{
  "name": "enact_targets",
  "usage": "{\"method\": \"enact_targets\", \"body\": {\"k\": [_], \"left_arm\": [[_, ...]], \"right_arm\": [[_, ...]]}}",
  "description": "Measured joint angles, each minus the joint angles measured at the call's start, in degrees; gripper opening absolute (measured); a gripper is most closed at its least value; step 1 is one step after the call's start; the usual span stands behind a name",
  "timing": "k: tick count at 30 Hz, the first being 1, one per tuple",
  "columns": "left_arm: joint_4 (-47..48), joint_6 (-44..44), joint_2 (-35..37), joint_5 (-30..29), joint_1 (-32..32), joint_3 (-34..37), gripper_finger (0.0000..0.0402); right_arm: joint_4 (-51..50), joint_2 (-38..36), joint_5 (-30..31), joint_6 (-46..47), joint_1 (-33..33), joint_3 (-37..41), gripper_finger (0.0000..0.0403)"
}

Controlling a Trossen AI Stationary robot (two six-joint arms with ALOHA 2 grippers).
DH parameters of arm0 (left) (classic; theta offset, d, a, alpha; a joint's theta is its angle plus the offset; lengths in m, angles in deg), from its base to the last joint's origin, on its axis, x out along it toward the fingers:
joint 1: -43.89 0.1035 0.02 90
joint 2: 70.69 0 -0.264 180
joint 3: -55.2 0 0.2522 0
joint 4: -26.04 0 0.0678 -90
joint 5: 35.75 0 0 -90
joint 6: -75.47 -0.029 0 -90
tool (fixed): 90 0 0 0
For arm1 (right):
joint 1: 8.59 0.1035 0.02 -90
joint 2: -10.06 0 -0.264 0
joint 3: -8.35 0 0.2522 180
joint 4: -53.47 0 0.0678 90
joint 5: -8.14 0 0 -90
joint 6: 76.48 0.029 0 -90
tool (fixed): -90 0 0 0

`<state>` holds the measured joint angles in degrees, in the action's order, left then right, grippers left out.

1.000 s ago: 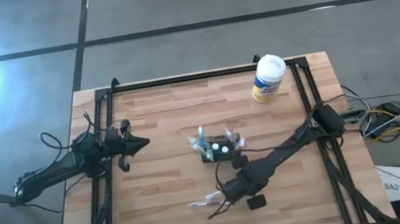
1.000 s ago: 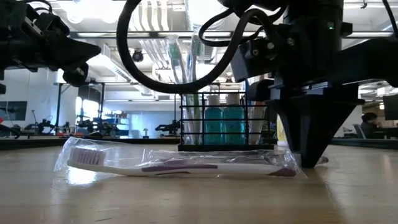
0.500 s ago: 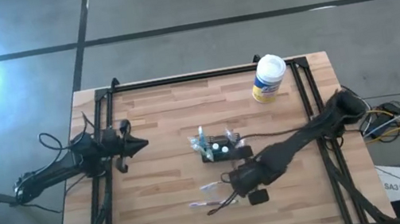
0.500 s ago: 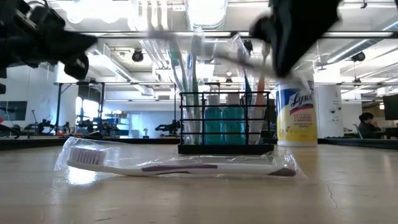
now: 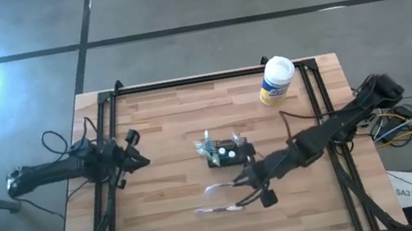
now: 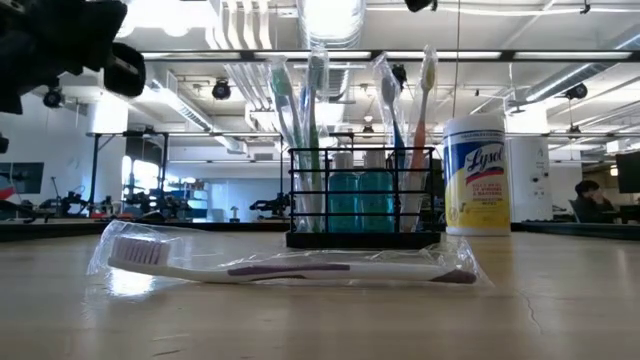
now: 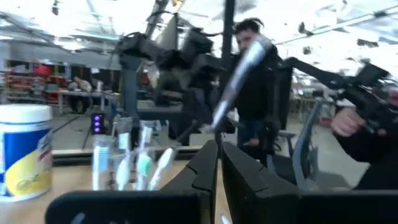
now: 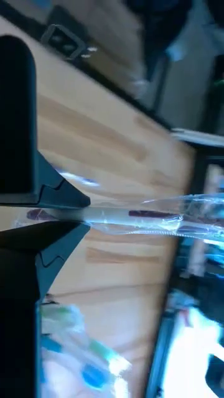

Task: Pick & Place toothbrushing station
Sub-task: Put the top purple toothbrush into the black mesh organizer

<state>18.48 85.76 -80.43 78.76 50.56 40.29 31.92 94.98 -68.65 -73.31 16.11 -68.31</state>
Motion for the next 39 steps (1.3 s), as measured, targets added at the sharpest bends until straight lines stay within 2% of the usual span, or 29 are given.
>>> {"method": "enact_targets", "body": {"k": [4, 7, 14, 18, 22, 26, 30, 39], "left_arm": [[-1.6, -4.2, -5.9, -3.7, -4.5, -2.7, 0.0028], [-1.8, -6.8, -11.0, -7.2, -7.1, -6.2, 0.0044], [-2.9, -8.3, -23.2, -12.8, -8.1, -15.6, 0.0132], [-2.8, -8.8, -31.2, -13.9, -8.2, -20.1, 0.0188], [-2.1, -9.2, -39.0, -14.0, -8.3, -24.8, 0.0219], [-4.6, -10.7, -45.0, -13.7, -8.3, -29.6, 0.0224], [-4.6, -11.7, -50.6, -10.6, -8.4, -33.3, 0.022], [-5.2, -11.1, -58.7, -10.2, -10.2, -42.1, 0.022]], "right_arm": [[8.5, -1.9, -0.1, -0.4, -1.6, 5.3, 0.0021], [10.5, -2.0, -0.1, -0.4, -2.7, 7.3, 0.0021], [15.7, -0.7, -0.1, -0.5, -5.3, 8.7, 0.0022], [17.9, -0.4, 0.0, -2.1, -6.3, 8.8, 0.0022], [19.5, -0.4, 2.5, -2.2, -7.2, 8.8, 0.0022], [20.2, -0.4, -0.4, -5.1, -7.9, 8.4, 0.0022], [20.4, -0.4, -1.2, -5.3, -8.8, 8.3, 0.0022], [20.7, 0.3, 3.9, -5.3, -9.7, 8.3, 0.0022]]}}
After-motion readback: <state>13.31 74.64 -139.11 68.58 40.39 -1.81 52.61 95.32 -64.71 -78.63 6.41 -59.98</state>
